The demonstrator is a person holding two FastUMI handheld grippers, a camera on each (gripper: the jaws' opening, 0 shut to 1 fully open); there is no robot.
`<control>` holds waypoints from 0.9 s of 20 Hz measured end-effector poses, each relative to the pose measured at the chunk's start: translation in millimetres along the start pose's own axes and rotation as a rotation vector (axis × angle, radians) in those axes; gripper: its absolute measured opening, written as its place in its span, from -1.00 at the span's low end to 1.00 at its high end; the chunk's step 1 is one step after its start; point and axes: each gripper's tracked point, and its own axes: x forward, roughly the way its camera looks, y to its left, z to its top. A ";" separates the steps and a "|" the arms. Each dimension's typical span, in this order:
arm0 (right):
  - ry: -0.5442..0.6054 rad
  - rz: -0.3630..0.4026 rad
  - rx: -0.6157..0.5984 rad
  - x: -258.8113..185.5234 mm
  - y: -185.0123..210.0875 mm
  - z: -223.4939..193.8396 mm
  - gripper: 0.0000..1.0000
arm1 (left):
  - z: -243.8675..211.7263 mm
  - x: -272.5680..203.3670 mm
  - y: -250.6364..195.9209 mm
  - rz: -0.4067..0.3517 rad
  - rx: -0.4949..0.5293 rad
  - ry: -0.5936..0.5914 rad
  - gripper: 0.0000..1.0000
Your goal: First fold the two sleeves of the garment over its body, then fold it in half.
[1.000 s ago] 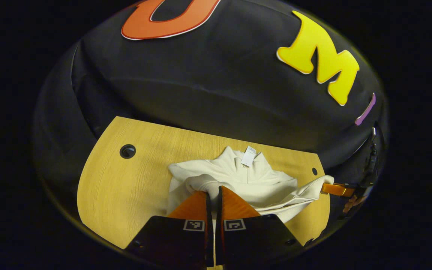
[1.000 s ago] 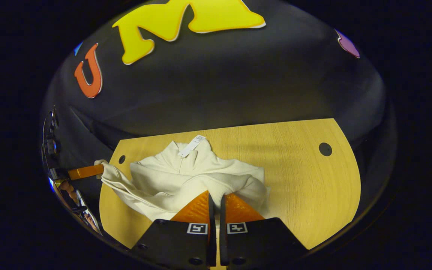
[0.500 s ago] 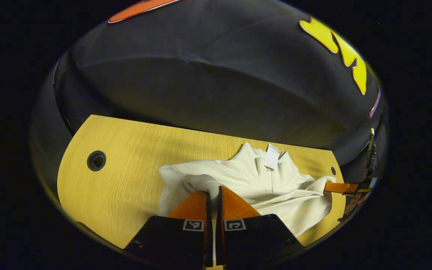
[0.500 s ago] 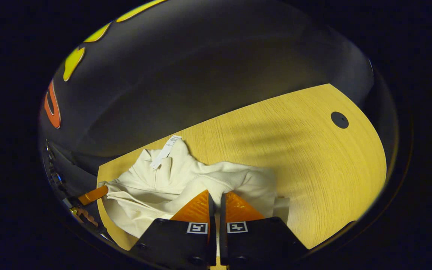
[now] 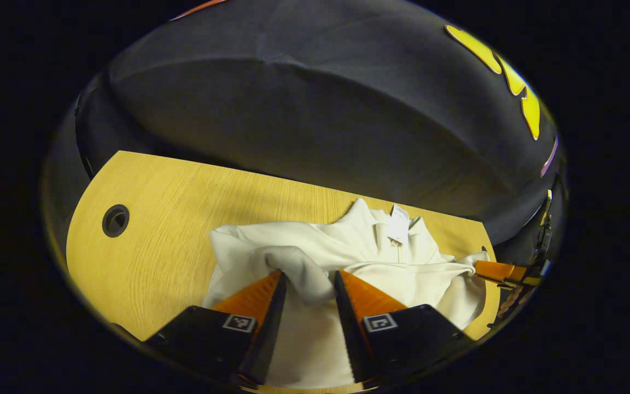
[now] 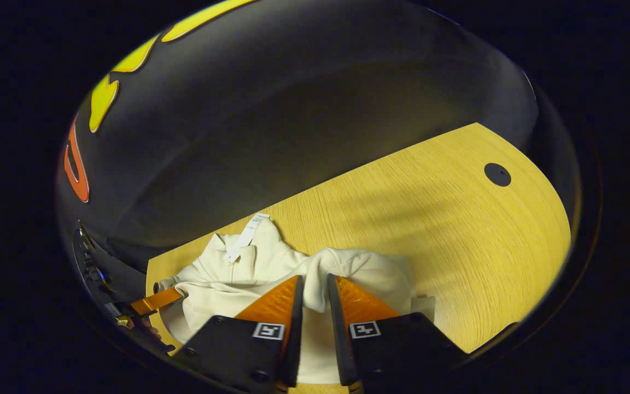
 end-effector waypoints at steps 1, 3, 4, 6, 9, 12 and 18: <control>-0.007 0.007 -0.007 -3.4 1.0 2.5 -0.23 | -2.8 2.3 -0.2 0.013 0.014 0.012 0.62; -0.025 0.018 -0.025 -7.4 6.2 9.0 0.08 | -3.6 -1.4 -2.5 0.038 0.034 0.020 0.65; -0.034 0.027 -0.038 -16.0 12.0 10.0 0.32 | -2.2 -6.3 -4.0 0.051 0.043 0.015 0.70; -0.058 0.027 -0.065 -26.3 15.4 17.1 0.72 | 2.8 -19.1 -5.1 0.074 0.060 0.003 0.78; -0.096 0.001 -0.143 -54.0 17.4 21.1 0.95 | 10.0 -51.2 -5.5 0.084 0.052 -0.044 0.83; -0.149 -0.020 -0.243 -97.3 21.7 24.9 0.86 | 17.4 -106.3 -6.3 0.096 0.051 -0.113 0.84; -0.306 -0.030 -0.413 -224.1 33.0 22.4 0.94 | 2.2 -237.4 -31.9 0.115 0.082 -0.263 0.90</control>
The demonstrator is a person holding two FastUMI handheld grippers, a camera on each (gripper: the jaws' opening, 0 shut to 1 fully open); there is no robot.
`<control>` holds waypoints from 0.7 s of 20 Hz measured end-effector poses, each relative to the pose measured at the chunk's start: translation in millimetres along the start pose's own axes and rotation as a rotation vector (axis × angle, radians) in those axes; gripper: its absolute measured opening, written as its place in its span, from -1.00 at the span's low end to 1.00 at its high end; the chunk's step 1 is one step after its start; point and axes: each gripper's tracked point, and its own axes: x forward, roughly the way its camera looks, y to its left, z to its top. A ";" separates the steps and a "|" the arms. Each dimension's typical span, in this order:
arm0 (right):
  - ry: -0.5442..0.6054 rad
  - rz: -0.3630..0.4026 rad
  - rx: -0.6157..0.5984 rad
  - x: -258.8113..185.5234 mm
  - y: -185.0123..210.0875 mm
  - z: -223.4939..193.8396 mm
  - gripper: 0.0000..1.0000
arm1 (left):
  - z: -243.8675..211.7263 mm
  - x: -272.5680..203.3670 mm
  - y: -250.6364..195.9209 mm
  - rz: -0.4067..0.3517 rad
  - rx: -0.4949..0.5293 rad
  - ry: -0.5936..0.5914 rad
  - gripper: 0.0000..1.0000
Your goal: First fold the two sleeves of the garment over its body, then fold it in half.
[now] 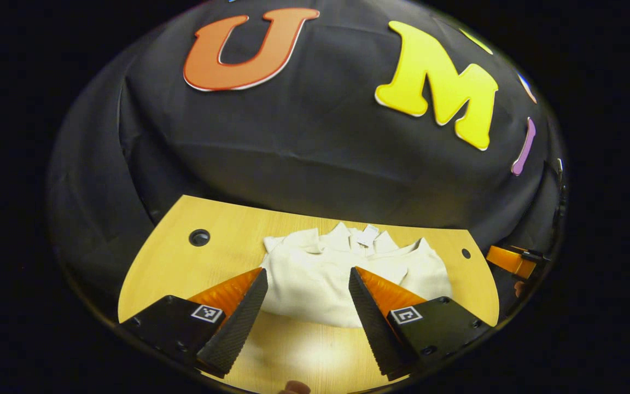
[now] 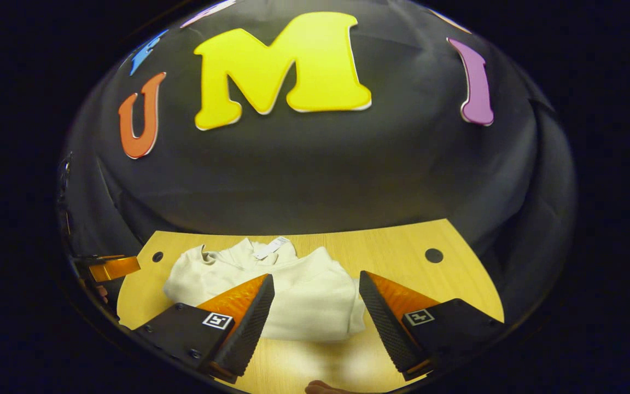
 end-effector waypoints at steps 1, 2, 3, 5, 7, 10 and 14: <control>-0.020 0.007 -0.019 -22.3 2.1 2.3 0.87 | 0.1 -21.7 -1.1 0.011 0.011 -0.026 0.91; -0.045 0.003 -0.045 -43.2 -0.5 5.1 0.86 | 3.6 -44.3 -7.3 0.018 0.020 -0.056 0.91; -0.075 -0.009 -0.063 -62.9 -4.5 8.6 0.86 | 6.5 -68.2 -13.0 0.023 0.026 -0.089 0.90; -0.135 -0.021 -0.049 -105.0 -9.6 16.2 0.95 | 12.3 -107.9 -14.8 0.045 0.043 -0.166 0.91; -0.200 -0.014 -0.061 -142.6 -13.2 25.0 0.94 | 18.8 -142.0 -13.3 0.077 0.065 -0.245 0.96; -0.242 -0.024 -0.063 -192.5 -18.6 25.7 0.94 | 18.3 -183.2 -26.4 0.058 0.069 -0.291 0.94; -0.313 0.000 -0.135 -240.8 -1.9 23.4 0.94 | 23.2 -225.0 -31.4 0.063 0.067 -0.370 0.94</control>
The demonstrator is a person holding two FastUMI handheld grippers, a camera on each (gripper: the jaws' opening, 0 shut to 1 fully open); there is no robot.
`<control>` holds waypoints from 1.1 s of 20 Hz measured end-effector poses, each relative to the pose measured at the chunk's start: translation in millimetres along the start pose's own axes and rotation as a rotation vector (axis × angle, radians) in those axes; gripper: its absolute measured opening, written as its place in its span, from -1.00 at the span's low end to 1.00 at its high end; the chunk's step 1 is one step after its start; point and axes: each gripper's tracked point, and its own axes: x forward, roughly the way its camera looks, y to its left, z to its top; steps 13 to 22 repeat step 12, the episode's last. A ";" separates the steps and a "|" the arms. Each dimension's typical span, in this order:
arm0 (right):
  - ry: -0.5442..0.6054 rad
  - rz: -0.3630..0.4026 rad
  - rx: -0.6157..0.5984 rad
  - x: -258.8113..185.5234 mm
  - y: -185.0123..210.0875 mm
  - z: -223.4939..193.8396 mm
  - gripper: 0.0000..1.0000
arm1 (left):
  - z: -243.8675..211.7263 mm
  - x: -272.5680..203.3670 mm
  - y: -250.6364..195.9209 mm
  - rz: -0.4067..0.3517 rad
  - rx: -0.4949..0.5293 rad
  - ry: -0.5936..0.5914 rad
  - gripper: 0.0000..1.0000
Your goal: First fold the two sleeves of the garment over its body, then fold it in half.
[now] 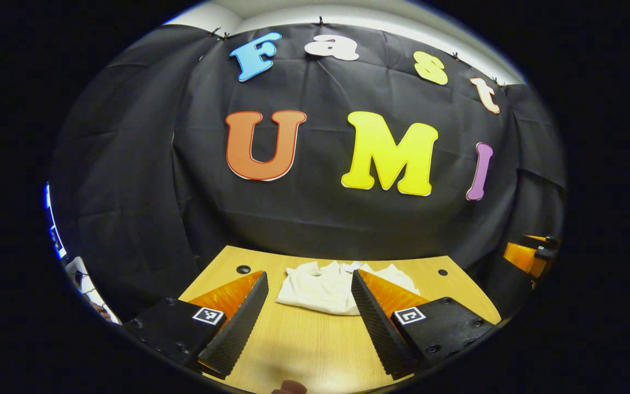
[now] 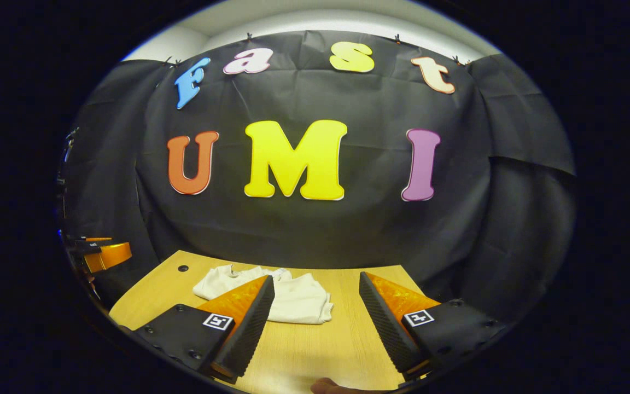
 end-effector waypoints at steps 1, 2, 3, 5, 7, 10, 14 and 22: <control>-0.020 0.023 -0.038 -8.6 12.0 1.0 0.94 | 6.7 -6.6 -3.1 -0.008 0.003 -0.027 0.94; -0.045 0.036 -0.063 -14.9 22.4 3.5 0.94 | 13.0 -12.4 -3.7 -0.006 0.015 -0.054 0.94; -0.061 0.048 -0.074 -22.4 30.8 4.6 0.94 | 17.7 -16.8 -2.5 -0.001 0.029 -0.074 0.94; -0.081 0.096 -0.071 -32.1 52.3 8.3 0.90 | 28.5 -23.2 -9.0 -0.010 0.040 -0.117 0.94; -0.092 0.134 -0.071 -32.0 71.0 13.7 0.91 | 34.4 -27.2 -19.6 -0.055 0.040 -0.156 0.93; -0.092 0.148 -0.071 -31.5 84.0 17.9 0.90 | 23.9 -25.4 -14.7 -0.058 0.031 -0.132 0.93; -0.106 0.149 -0.087 -30.5 87.0 21.0 0.89 | 21.7 -22.7 -9.0 -0.051 0.029 -0.120 0.94; -0.106 0.149 -0.087 -30.5 87.0 21.0 0.89 | 21.7 -22.7 -9.0 -0.051 0.029 -0.120 0.94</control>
